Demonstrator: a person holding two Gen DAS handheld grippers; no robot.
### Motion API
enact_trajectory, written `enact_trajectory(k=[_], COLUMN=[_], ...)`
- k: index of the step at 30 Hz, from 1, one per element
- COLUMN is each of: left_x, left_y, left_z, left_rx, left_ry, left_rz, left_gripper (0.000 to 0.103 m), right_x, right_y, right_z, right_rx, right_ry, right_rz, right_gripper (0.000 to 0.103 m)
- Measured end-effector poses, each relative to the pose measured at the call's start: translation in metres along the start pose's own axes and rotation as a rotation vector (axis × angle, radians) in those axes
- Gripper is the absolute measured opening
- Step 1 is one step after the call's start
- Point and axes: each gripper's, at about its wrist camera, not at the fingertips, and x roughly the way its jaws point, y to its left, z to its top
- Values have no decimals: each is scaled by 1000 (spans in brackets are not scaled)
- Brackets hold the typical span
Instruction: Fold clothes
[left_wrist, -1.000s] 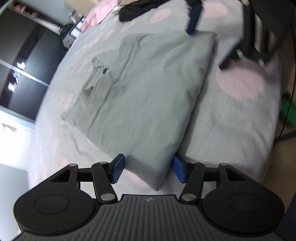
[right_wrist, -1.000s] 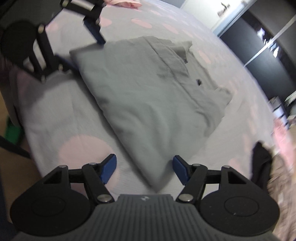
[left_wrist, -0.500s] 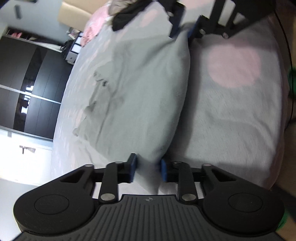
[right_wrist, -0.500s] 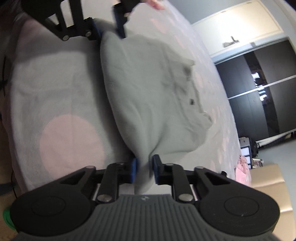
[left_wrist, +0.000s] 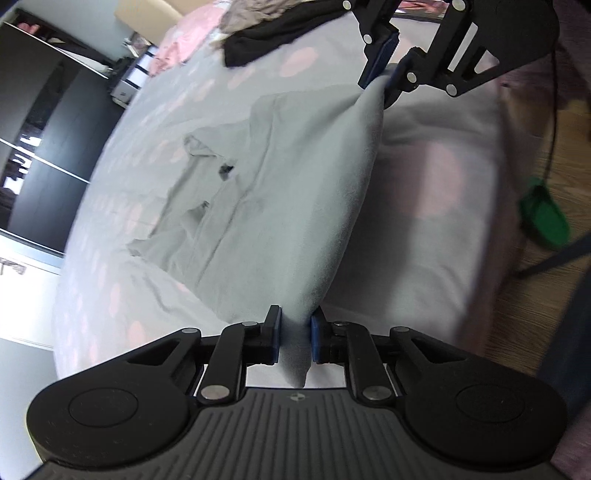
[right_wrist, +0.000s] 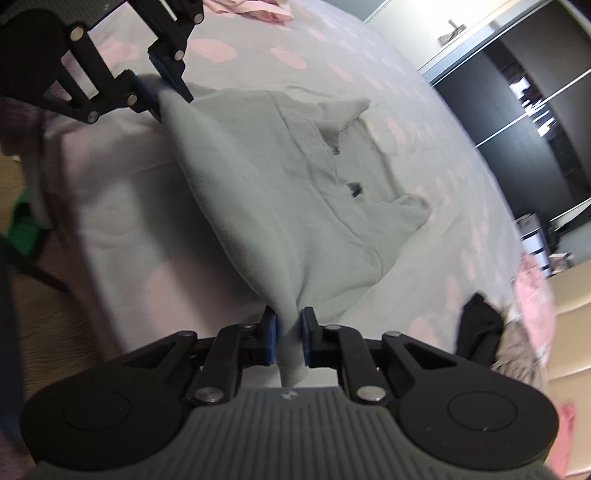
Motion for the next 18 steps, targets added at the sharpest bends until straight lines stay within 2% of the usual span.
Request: enact_trajectory(k=[6, 10, 14, 18], left_x=[15, 21, 16, 1], left_y=[-6, -2, 17, 45], left_z=[-6, -13, -16, -24], left_rx=[-17, -47, -147, -298], left_ry=[42, 86, 95, 63], left_rz=[-87, -151, -208, -282], left_gripper=[14, 22, 24, 24], right_x=[15, 22, 20, 13], right_y=[8, 4, -6, -16], right_z=[-6, -12, -19, -19], right_rx=[14, 54, 129, 186], right_ry=[58, 117, 149, 166], right_rz=[92, 125, 121, 95], right_gripper=[19, 29, 33, 37])
